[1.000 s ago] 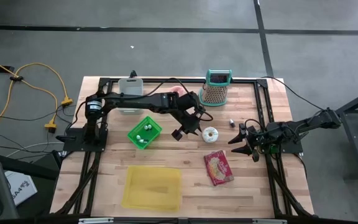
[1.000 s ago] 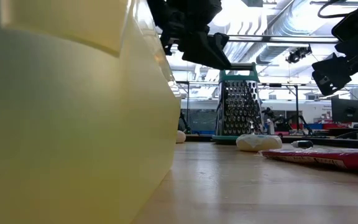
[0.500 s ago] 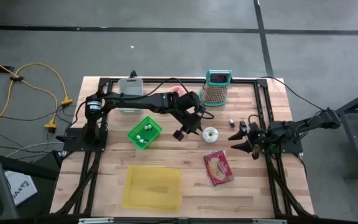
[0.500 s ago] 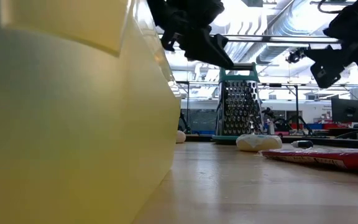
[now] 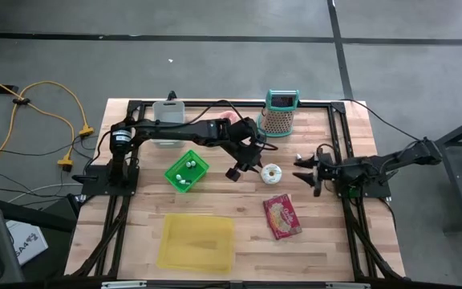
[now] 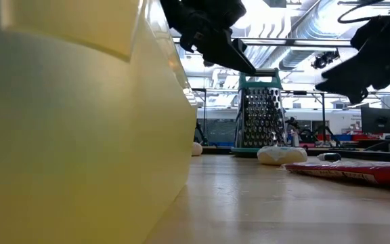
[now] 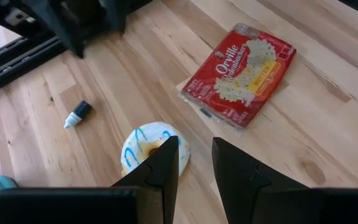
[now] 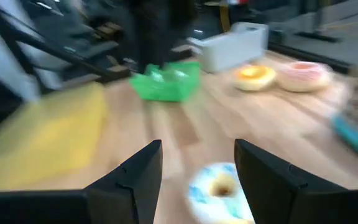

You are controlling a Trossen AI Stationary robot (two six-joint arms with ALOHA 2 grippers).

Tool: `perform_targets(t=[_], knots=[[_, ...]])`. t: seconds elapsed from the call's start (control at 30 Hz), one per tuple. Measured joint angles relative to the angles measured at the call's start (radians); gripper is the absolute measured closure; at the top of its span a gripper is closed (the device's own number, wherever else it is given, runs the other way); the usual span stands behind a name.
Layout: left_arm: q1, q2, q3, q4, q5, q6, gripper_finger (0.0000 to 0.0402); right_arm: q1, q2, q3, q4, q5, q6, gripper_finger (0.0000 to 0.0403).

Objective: Pick & Place Food Item
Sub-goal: Put the black bottle into the green basket

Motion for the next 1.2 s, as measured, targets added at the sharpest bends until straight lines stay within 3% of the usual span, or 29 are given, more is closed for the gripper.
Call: perform_targets(t=[0.1, 0.33, 0.47, 0.8, 0.97, 1.2], knots=[[0.0, 0.0, 0.0, 0.0, -0.001, -0.014, 0.0311, 0.0, 0.035, 0.034, -0.08, 0.074, 0.0, 0.0215], [0.0, 0.0, 0.0, 0.004, -0.001, -0.016, 0.0311, 0.0, 0.146, 0.19, -0.123, 0.081, -0.016, 0.0215], [0.0, 0.0, 0.0, 0.004, -0.001, -0.016, 0.0311, 0.0, 0.225, 0.265, -0.262, 0.132, 0.017, 0.0215], [0.0, 0.0, 0.0, 0.004, -0.001, -0.016, 0.0311, -0.001, 0.429, 0.359, -0.555, 0.223, 0.343, 0.0215], [0.0, 0.0, 0.0, 0.004, -0.001, -0.013, 0.0311, -0.03, 0.494, 0.358, -0.642, 0.198, 0.538, 0.0215], [0.0, 0.0, 0.0, 0.004, -0.001, -0.013, 0.0311, -0.111, 0.59, 0.359, -0.652, 0.143, 0.617, 0.0215]])
